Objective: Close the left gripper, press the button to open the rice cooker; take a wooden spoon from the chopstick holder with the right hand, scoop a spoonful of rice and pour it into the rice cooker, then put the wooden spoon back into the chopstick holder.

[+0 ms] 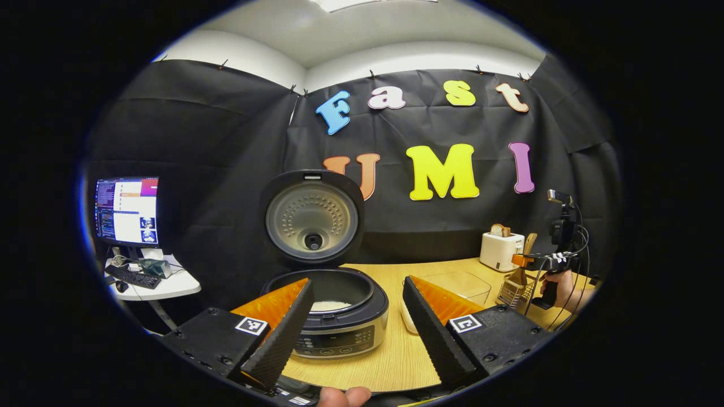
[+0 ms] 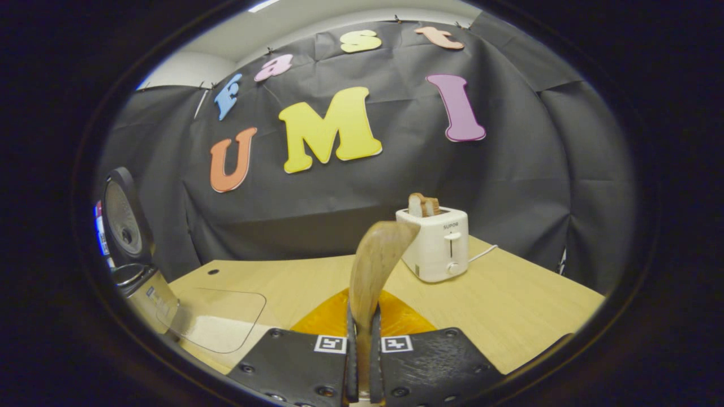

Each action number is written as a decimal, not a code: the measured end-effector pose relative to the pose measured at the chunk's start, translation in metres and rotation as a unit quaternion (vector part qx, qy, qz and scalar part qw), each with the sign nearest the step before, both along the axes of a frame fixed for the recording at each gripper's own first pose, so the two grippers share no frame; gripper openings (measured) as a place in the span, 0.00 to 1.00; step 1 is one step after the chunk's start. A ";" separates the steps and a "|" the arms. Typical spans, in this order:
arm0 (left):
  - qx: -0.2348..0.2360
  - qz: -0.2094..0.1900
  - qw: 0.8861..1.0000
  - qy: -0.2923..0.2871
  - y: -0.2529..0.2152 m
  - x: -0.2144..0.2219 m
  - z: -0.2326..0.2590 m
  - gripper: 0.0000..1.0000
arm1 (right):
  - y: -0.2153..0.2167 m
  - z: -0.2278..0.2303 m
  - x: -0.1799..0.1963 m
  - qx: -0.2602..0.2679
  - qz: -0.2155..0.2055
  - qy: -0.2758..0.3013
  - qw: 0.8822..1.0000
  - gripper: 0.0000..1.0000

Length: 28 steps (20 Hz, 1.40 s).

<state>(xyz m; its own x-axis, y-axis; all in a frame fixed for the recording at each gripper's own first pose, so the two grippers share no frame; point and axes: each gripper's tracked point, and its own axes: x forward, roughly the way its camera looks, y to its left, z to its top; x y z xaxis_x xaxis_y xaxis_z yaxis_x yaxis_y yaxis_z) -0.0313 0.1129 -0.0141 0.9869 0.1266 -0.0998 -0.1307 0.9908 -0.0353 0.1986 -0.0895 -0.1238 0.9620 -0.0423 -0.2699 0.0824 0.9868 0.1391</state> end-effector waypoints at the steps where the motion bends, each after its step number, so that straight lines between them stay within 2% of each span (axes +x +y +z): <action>1: -0.001 0.000 1.000 -0.002 0.000 0.000 0.001 1.00 | 0.000 0.001 0.000 0.000 0.001 -0.001 1.000 0.10; 4: -0.006 0.001 1.000 -0.003 0.001 0.000 0.002 1.00 | -0.004 0.008 -0.002 -0.006 0.005 -0.014 1.000 0.13; 5: -0.007 0.001 1.000 -0.004 0.000 0.000 0.002 1.00 | -0.004 0.010 -0.004 -0.007 0.007 -0.015 1.000 0.26; 6: -0.007 0.000 1.000 -0.003 -0.001 0.000 0.002 1.00 | -0.005 0.007 -0.005 -0.007 0.010 -0.010 1.000 0.26; 8: -0.002 0.000 1.000 -0.003 -0.005 0.000 0.004 1.00 | -0.006 0.002 -0.006 -0.009 0.017 0.000 1.000 0.55; 9: 0.000 0.000 1.000 -0.004 -0.007 0.001 0.004 1.00 | -0.007 -0.001 -0.008 -0.014 0.018 0.004 1.000 0.60; 10: 0.001 -0.001 1.000 -0.006 -0.010 0.000 0.005 1.00 | -0.010 -0.003 -0.009 -0.024 0.020 0.008 0.999 0.72; 13: -0.001 -0.007 1.000 -0.015 -0.022 0.000 0.012 1.00 | -0.017 -0.009 -0.015 -0.036 0.026 0.016 0.999 0.88; 14: -0.002 -0.008 1.000 -0.020 -0.024 0.000 0.016 1.00 | -0.020 -0.010 -0.018 -0.035 0.023 0.020 0.999 0.96; 15: -0.004 -0.008 1.000 -0.024 -0.027 0.000 0.019 1.00 | -0.025 -0.011 -0.020 -0.037 0.019 0.021 0.999 0.92; 16: -0.006 -0.007 1.000 -0.028 -0.028 0.000 0.022 1.00 | -0.029 -0.011 -0.023 -0.040 0.015 0.020 0.999 0.96; 20: -0.003 0.008 0.999 -0.044 -0.027 0.001 0.036 1.00 | -0.041 -0.011 -0.042 -0.046 0.002 0.029 0.999 0.92; 21: -0.002 0.010 0.999 -0.049 -0.027 0.003 0.039 0.95 | -0.043 -0.008 -0.047 -0.044 0.001 0.025 0.999 0.92; 22: 0.001 0.014 0.999 -0.047 -0.025 0.005 0.041 1.00 | -0.043 -0.003 -0.054 -0.044 0.002 0.021 0.999 0.91; 23: 0.004 0.020 0.999 -0.043 -0.022 0.005 0.041 1.00 | -0.045 0.003 -0.061 -0.047 0.002 0.016 0.999 0.96; 24: 0.009 0.027 0.999 -0.041 -0.018 0.008 0.046 0.95 | -0.046 0.013 -0.069 -0.053 0.001 0.005 0.999 0.91; 25: 0.012 0.030 0.999 -0.044 -0.014 0.010 0.053 1.00 | -0.045 0.024 -0.076 -0.060 0.001 -0.006 0.998 0.92; 27: 0.018 0.034 0.998 -0.047 -0.007 0.017 0.066 1.00 | -0.040 0.043 -0.090 -0.060 0.011 -0.024 0.998 0.95; 28: 0.025 0.038 0.998 -0.048 -0.001 0.021 0.074 1.00 | -0.037 0.052 -0.095 -0.060 0.014 -0.034 0.997 0.91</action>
